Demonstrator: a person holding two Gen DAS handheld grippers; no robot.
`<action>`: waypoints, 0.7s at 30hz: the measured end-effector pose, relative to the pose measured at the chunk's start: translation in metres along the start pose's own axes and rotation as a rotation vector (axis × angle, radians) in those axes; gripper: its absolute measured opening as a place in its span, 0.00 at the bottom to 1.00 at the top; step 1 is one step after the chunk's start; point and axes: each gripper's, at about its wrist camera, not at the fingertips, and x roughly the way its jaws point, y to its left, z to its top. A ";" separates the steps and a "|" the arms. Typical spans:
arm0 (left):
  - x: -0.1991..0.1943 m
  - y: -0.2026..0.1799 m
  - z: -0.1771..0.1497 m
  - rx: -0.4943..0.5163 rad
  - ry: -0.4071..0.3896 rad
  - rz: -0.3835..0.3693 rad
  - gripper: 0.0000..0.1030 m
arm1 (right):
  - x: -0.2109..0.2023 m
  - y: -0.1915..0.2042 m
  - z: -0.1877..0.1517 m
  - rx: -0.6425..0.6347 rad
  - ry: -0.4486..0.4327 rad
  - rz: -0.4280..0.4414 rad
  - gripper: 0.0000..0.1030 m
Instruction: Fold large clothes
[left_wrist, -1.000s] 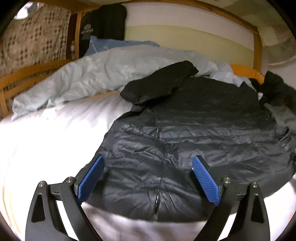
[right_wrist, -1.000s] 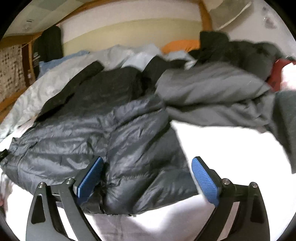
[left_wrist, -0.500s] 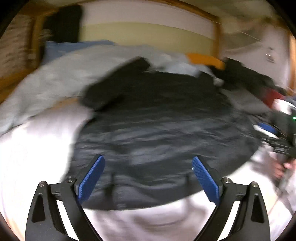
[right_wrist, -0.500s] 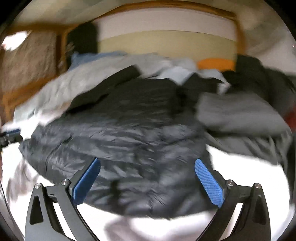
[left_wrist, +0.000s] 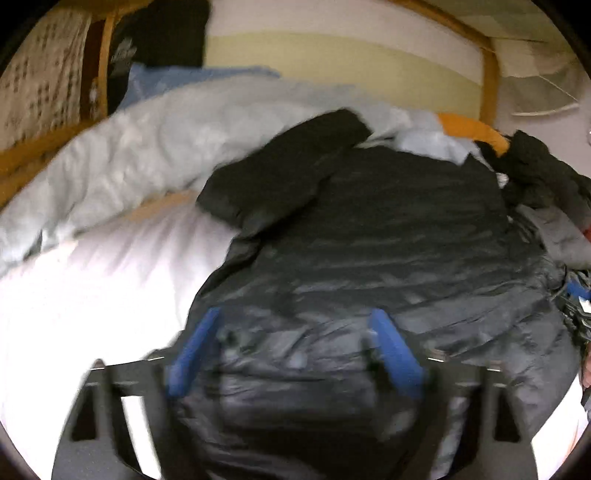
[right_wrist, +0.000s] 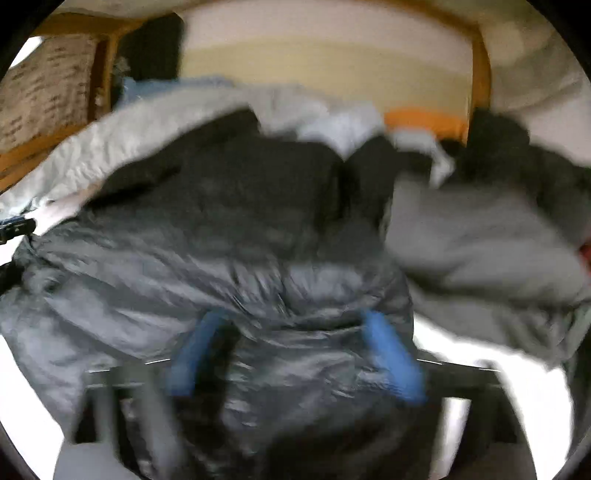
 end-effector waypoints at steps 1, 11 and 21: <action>0.011 0.009 -0.006 -0.017 0.039 0.019 0.24 | 0.011 -0.011 0.001 0.050 0.052 0.041 0.25; 0.050 0.032 -0.020 -0.131 0.209 0.175 0.05 | 0.043 -0.046 -0.002 0.227 0.164 0.074 0.18; -0.121 -0.045 -0.026 0.129 -0.267 0.004 0.28 | -0.080 -0.003 -0.009 0.010 -0.208 -0.008 0.60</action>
